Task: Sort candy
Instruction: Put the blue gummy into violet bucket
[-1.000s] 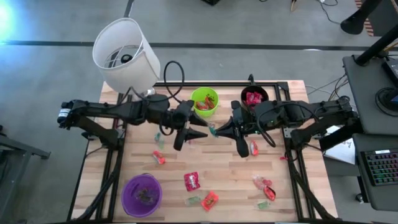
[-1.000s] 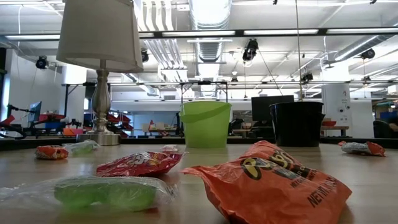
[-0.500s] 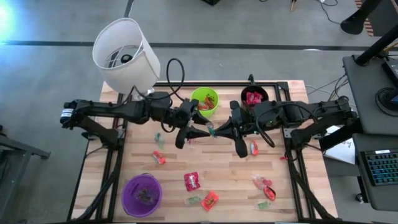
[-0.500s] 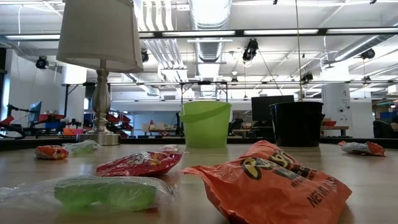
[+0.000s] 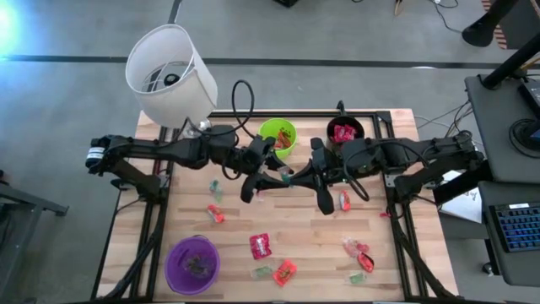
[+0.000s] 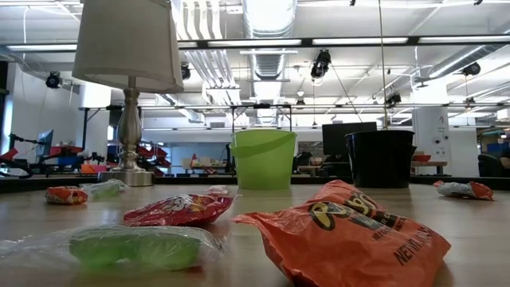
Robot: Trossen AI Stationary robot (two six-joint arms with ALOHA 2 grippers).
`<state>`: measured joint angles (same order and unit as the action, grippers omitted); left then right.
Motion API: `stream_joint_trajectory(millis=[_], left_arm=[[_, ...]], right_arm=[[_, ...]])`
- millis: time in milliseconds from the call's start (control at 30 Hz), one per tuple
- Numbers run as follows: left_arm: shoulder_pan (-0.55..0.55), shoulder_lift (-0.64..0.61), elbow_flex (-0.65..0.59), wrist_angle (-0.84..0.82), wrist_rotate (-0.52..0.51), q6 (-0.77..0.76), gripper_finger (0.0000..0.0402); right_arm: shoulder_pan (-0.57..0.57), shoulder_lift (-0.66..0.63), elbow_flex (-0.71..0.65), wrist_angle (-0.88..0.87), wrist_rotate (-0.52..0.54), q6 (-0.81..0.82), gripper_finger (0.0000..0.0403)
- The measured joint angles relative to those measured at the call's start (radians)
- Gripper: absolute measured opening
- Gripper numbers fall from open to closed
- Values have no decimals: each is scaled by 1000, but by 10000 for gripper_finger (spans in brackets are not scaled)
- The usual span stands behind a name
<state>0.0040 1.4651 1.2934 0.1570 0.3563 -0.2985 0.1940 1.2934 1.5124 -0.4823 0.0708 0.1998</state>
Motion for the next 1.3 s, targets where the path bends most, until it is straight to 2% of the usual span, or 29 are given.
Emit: stream_joint_trajectory(millis=[500, 633, 967, 1067, 1300], left_arm=[[7, -8, 0, 0, 22, 1, 185], [10, -8, 0, -2, 21, 3, 148], [12, -11, 0, -5, 44, 54, 21], [12, -11, 0, -5, 46, 54, 6], [13, -16, 0, -10, 47, 54, 6]], right_arm=[[0, 0, 0, -11, 0, 9, 9], [0, 0, 0, -11, 0, 22, 9], [0, 0, -1, -11, -1, 33, 9], [0, 0, -1, -11, -1, 33, 9], [0, 0, -1, -6, 5, 45, 15]])
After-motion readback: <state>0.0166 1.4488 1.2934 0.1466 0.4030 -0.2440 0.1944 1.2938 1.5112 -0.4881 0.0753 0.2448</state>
